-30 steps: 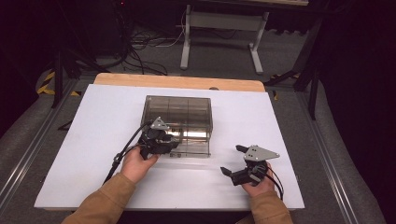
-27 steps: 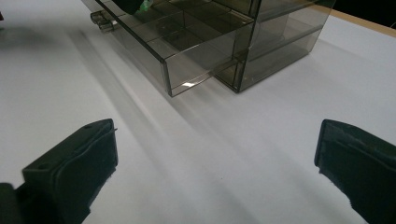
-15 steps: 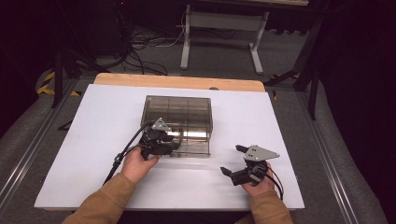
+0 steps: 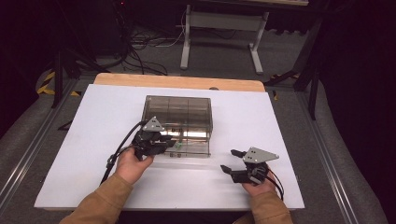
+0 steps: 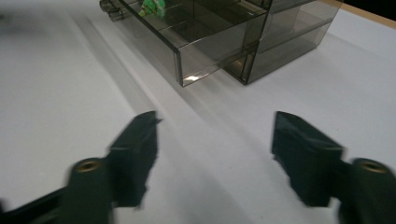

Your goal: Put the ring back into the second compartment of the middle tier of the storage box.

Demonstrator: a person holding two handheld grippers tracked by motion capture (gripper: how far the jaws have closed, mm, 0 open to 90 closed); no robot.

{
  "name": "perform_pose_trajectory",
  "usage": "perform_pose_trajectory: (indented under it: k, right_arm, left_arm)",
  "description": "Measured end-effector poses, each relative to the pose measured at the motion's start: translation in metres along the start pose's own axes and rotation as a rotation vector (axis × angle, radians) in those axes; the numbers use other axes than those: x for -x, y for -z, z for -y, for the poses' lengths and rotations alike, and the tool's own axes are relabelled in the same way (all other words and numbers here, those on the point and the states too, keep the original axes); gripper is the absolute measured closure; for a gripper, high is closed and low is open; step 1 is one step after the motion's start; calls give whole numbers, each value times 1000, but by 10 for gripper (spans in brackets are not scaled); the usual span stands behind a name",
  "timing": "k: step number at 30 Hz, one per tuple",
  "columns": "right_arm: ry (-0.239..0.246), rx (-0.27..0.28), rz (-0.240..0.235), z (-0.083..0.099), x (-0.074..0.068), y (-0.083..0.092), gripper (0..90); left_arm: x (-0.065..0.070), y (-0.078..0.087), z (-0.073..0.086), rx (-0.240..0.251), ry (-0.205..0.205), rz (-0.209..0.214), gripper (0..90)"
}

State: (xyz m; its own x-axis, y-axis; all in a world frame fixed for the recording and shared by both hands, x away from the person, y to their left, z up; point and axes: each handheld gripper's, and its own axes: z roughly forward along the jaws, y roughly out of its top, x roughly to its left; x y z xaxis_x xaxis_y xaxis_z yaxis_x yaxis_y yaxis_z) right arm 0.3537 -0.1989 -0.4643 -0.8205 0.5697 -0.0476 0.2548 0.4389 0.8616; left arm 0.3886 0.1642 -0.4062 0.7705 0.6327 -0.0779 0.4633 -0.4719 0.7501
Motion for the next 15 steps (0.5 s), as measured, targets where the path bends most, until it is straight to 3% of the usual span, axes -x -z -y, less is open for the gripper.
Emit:
perform_pose_trajectory:
  k: [5, 7, 8, 15]
  right_arm:
    - [-12, -24, -37, -1, 1, 0, 732]
    - [-18, -45, -46, -1, 0, -2, 831]
    - [-15, -56, -46, -1, 0, -3, 870]
    - [-42, -49, -65, -5, -1, -3, 900]
  left_arm:
    - [0, 13, 1, 6, -20, 2, 894]
    - [1, 18, 2, 5, -15, 2, 899]
    - [0, 20, 2, -1, -35, -4, 899]
    - [-3, 33, 8, -3, -31, -13, 899]
